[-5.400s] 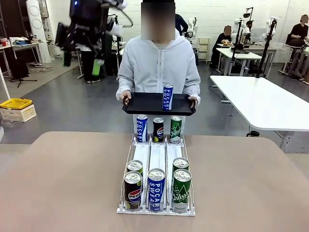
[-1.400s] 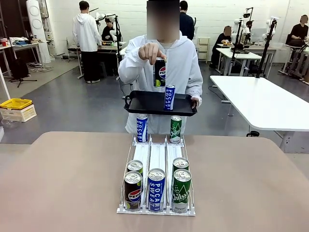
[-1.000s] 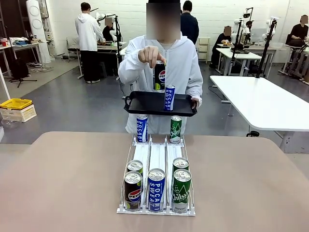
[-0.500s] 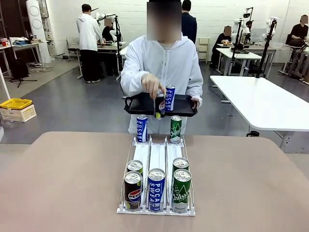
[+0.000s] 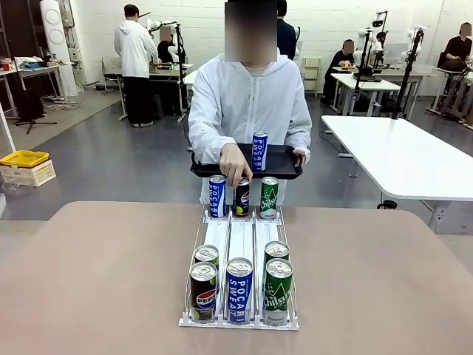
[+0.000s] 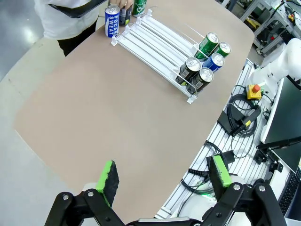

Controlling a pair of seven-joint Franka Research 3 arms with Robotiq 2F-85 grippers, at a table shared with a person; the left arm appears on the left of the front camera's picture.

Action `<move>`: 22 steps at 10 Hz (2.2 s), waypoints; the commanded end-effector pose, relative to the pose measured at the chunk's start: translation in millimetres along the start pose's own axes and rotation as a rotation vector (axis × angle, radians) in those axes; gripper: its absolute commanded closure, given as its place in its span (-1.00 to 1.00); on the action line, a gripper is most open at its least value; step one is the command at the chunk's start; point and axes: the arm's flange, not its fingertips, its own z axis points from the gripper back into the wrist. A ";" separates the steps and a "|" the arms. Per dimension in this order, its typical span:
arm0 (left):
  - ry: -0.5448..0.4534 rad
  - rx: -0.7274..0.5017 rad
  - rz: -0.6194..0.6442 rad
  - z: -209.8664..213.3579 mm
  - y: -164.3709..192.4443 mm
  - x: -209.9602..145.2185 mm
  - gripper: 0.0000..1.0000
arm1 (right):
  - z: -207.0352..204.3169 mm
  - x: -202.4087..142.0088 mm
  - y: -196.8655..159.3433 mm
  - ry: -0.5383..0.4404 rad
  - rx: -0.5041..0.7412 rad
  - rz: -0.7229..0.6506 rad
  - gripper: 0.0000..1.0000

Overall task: Retrieve and hand over the desired beverage to the person.
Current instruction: Pick up another can of the same type that the person held from the Automatic Can Dispenser.

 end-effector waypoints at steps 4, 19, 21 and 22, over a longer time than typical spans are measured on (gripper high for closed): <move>0.000 -0.004 -0.021 0.7 0.9 -1.9 -1.00 | -1.5 1.7 -1.1 -0.026 0.029 0.012 -1.00; 0.455 0.281 0.554 -196.6 -153.8 128.8 -1.00 | -1.5 1.7 -1.1 -0.026 0.029 0.012 -1.00; 0.415 0.404 0.638 -248.1 -180.9 125.9 -1.00 | -1.5 1.7 -1.1 -0.026 0.029 0.012 -1.00; 0.392 0.438 0.652 -263.2 -184.5 126.0 -1.00 | -1.5 1.7 -1.1 -0.026 0.029 0.012 -1.00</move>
